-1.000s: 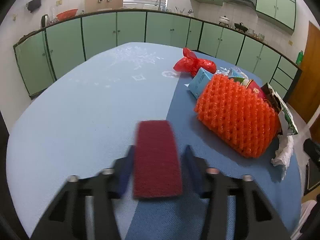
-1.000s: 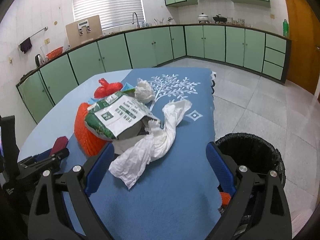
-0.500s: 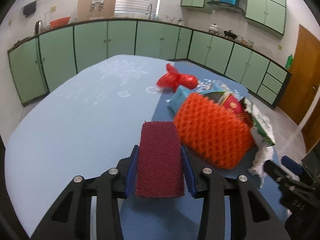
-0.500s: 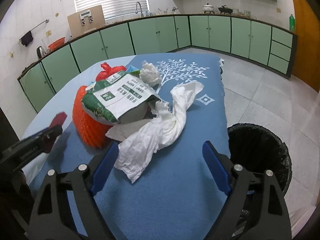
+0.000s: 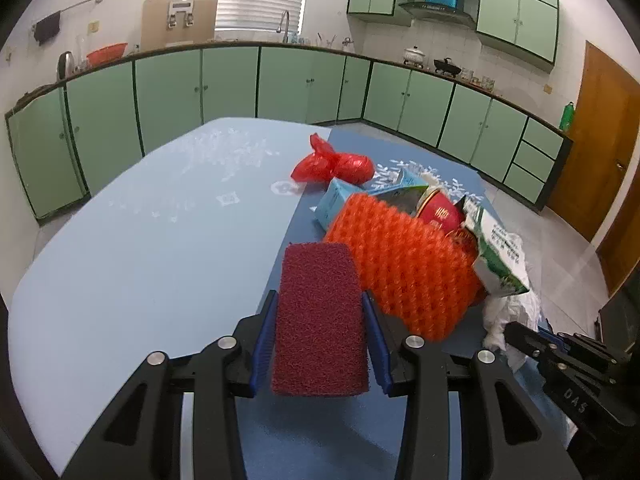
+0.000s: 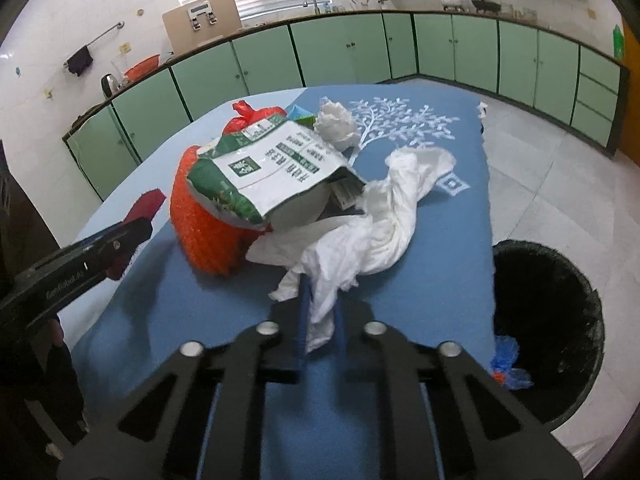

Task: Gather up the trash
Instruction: 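Grasp the red scrub pad with the left tool while the right tool grasps the white plastic bag, then carry pad and white bag over the bin and open both tools to drop them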

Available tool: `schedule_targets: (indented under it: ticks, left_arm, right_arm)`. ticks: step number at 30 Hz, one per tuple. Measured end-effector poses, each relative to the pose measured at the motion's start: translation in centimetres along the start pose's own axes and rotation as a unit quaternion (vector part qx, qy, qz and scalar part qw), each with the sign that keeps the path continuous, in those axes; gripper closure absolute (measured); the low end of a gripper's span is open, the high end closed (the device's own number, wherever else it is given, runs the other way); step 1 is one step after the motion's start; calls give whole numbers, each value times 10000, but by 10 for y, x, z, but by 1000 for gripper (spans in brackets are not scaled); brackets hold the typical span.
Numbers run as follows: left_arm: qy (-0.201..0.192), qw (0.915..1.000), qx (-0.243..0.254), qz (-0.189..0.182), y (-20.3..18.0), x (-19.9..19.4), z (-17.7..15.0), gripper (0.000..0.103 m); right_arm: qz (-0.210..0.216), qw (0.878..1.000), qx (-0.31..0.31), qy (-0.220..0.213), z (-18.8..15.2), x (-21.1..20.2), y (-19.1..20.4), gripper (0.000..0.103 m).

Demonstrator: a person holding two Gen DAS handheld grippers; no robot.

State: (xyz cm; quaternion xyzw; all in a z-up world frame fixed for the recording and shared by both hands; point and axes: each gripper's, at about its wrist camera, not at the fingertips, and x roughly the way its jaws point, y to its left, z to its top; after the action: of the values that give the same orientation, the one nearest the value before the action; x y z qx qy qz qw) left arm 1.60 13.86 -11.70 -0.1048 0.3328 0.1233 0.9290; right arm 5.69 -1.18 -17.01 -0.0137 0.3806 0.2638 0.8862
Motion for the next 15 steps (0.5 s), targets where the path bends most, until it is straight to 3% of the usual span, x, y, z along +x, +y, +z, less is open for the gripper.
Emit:
schedule_targets:
  ticks: [15]
  left_arm:
    - [-430,9983,128,-379,-23,-34,32,62]
  right_arm:
    - [-62,9973,-110,-729,35,-63,-16,99]
